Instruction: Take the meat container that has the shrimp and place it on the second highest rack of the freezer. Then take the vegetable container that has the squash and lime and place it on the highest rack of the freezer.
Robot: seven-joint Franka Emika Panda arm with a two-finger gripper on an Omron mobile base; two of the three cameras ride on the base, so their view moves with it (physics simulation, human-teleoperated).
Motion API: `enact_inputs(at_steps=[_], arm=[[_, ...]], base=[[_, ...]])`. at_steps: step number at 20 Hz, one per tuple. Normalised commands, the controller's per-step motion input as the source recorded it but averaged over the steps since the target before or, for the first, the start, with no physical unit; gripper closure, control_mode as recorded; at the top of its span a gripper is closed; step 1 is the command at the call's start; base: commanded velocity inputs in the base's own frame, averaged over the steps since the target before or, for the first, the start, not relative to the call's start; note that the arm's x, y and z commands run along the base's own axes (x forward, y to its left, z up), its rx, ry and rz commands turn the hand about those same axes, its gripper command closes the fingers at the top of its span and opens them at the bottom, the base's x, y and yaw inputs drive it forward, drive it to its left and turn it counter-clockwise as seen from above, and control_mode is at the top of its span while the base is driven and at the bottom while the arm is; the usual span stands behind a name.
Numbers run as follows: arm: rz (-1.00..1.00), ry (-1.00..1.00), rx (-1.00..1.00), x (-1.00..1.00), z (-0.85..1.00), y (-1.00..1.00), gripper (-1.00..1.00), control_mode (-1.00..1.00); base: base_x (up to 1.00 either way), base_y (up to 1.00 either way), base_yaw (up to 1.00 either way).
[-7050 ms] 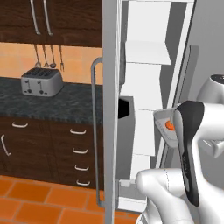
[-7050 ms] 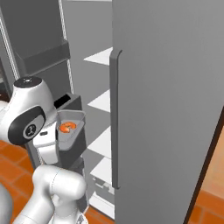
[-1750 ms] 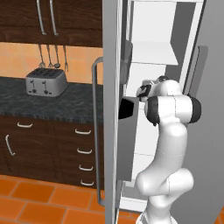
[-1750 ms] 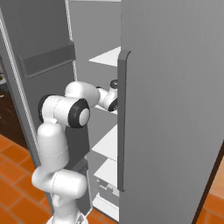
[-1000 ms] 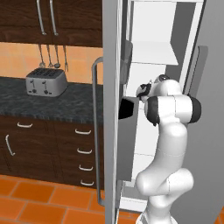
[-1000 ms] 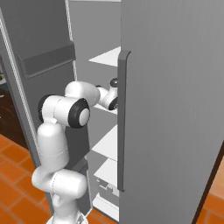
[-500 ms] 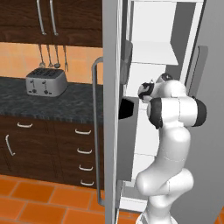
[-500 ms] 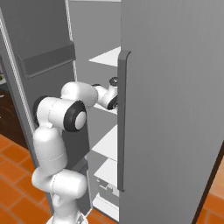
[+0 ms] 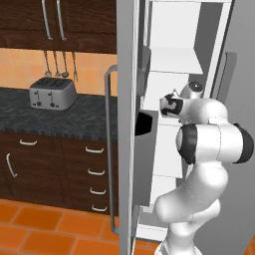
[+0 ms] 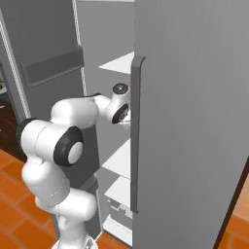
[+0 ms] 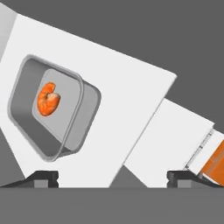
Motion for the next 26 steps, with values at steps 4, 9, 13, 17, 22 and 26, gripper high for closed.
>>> enact_inputs(at_steps=[4,9,13,17,22,26], arm=[[0.0,0.01,0.0,-1.0,0.32,0.25,-1.0,-1.0],[0.0,0.06,0.01,-1.0,0.64,0.06,-1.0,-1.0],[-0.02,0.09,0.0,-1.0,0.61,0.07,-1.0,-1.0],[0.0,0.11,0.0,-1.0,0.42,0.01,-1.0,-1.0],[0.02,0.15,-0.05,-1.0,0.2,0.07,-1.0,-1.0],[0.34,0.15,-0.12,-0.84,0.0,0.3,-1.0,-1.0]], base=[[0.0,0.0,0.0],[0.0,0.0,0.0],[0.0,0.0,0.0],[0.0,0.0,0.0],[0.0,0.0,0.0],[0.0,0.0,0.0]])
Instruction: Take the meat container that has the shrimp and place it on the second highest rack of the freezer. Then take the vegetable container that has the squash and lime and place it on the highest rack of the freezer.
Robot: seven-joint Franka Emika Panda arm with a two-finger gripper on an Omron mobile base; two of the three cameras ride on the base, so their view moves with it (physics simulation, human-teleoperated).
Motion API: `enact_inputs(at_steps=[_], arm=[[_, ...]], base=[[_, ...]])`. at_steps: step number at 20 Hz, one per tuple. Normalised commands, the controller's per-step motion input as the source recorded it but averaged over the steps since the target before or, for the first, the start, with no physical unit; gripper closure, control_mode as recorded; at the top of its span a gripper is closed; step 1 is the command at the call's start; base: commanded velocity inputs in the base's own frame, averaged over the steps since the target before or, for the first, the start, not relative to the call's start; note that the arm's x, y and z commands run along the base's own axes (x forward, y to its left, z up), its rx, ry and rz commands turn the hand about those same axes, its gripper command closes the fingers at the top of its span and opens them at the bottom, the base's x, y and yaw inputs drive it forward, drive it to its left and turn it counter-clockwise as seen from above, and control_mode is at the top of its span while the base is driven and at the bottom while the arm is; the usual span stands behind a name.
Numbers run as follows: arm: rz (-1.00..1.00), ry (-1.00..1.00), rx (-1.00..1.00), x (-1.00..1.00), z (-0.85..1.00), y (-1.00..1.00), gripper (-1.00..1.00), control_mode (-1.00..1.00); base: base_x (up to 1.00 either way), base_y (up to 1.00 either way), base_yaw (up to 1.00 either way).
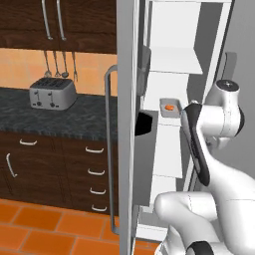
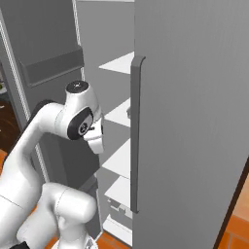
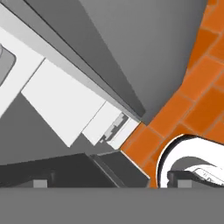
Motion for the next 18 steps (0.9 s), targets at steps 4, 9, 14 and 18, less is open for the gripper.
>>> enact_inputs(at_steps=[4,9,14,18], arm=[[0.56,0.19,-0.09,-0.57,0.0,0.21,-1.0,-1.0],[0.42,0.22,-0.17,-0.58,0.01,0.26,-1.0,-1.0],[0.34,0.29,-0.1,-0.77,0.33,0.22,-1.0,-1.0],[0.24,0.18,0.02,-0.78,0.74,0.12,-1.0,-1.0]], base=[[0.0,0.0,0.0],[0.0,0.0,0.0],[0.0,0.0,0.0],[0.0,0.0,0.0]])
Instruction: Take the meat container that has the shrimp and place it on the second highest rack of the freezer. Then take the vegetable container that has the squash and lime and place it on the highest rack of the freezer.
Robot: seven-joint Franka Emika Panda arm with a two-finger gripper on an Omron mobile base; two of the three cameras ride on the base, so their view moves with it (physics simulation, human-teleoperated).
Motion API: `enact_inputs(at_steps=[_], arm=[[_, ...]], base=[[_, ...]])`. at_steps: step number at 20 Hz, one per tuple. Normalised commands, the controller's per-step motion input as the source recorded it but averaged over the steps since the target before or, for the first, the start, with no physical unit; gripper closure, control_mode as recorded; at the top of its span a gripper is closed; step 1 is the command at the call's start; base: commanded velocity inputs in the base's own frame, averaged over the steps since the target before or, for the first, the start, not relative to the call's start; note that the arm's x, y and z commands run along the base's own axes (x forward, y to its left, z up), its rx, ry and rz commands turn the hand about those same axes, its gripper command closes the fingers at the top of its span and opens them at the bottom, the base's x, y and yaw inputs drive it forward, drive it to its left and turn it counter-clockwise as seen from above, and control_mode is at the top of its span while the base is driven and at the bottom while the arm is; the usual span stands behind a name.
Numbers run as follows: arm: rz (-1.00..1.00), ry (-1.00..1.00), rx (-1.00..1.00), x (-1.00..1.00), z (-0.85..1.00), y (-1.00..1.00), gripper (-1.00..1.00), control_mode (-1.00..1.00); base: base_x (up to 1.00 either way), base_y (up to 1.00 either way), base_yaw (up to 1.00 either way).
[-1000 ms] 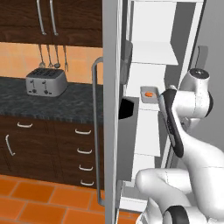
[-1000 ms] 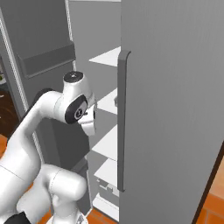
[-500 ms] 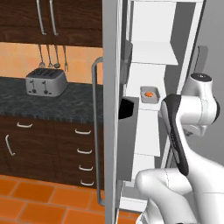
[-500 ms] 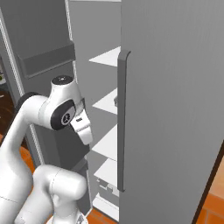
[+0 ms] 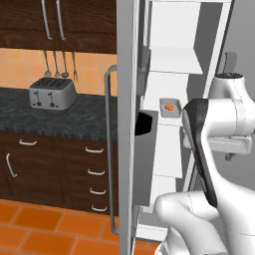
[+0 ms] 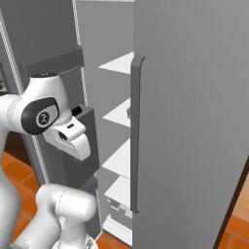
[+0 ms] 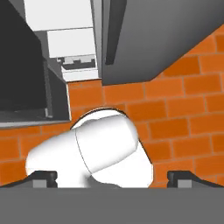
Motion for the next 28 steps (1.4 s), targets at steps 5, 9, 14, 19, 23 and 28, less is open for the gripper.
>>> enact_inputs(at_steps=[5,9,14,19,23,28], arm=[[0.18,0.0,0.05,-0.57,0.73,0.15,-1.0,-1.0],[0.29,0.0,0.0,-0.5,0.27,0.26,-1.0,-1.0],[0.1,0.0,-0.04,-0.25,0.0,0.0,-1.0,-1.0],[0.02,0.0,-0.1,-0.01,-0.33,0.0,-1.0,-1.0],[0.03,0.0,-0.02,-0.03,-0.06,0.0,-1.0,-1.0],[0.0,0.0,0.0,0.0,0.0,0.0,-1.0,1.0]], base=[[0.0,0.0,0.0],[0.0,0.0,0.0],[0.0,0.0,0.0],[0.0,0.0,0.0],[0.0,0.0,0.0],[-0.83,-0.31,0.01]])
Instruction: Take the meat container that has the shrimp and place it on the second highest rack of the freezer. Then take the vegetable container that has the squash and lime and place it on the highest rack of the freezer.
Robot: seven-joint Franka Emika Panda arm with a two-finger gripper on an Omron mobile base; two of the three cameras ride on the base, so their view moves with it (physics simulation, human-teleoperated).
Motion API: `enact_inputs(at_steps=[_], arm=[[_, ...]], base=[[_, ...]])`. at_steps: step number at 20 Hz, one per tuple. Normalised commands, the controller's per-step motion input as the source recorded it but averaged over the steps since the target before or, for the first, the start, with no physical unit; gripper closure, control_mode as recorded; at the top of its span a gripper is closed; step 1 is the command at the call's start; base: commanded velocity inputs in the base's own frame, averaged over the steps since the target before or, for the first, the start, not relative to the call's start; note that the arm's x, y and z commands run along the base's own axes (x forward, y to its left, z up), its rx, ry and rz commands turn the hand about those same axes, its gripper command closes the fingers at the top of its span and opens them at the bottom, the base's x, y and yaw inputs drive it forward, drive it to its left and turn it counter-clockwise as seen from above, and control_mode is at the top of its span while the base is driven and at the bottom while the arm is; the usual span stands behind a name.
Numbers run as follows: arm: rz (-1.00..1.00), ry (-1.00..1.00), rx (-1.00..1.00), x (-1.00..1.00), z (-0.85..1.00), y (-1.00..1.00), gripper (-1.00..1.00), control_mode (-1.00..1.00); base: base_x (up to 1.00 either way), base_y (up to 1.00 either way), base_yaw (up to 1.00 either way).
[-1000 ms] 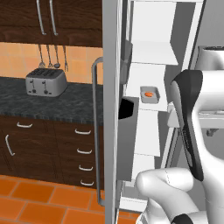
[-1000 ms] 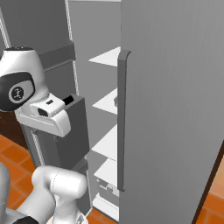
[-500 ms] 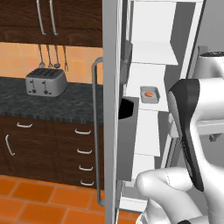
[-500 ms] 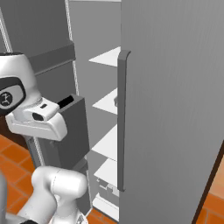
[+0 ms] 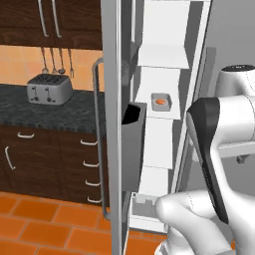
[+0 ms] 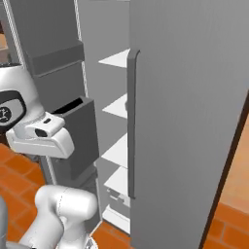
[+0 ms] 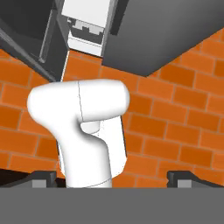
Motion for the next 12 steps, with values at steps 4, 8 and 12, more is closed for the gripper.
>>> enact_inputs(at_steps=[4,8,12], arm=[[0.0,0.0,0.0,0.0,0.0,0.0,-1.0,1.0],[0.0,0.0,0.0,0.0,0.0,0.0,-1.0,1.0],[0.0,0.0,0.0,0.0,0.0,0.0,-1.0,1.0]], base=[[-0.71,-0.27,0.23],[-0.03,0.13,0.8],[0.01,0.22,0.92]])
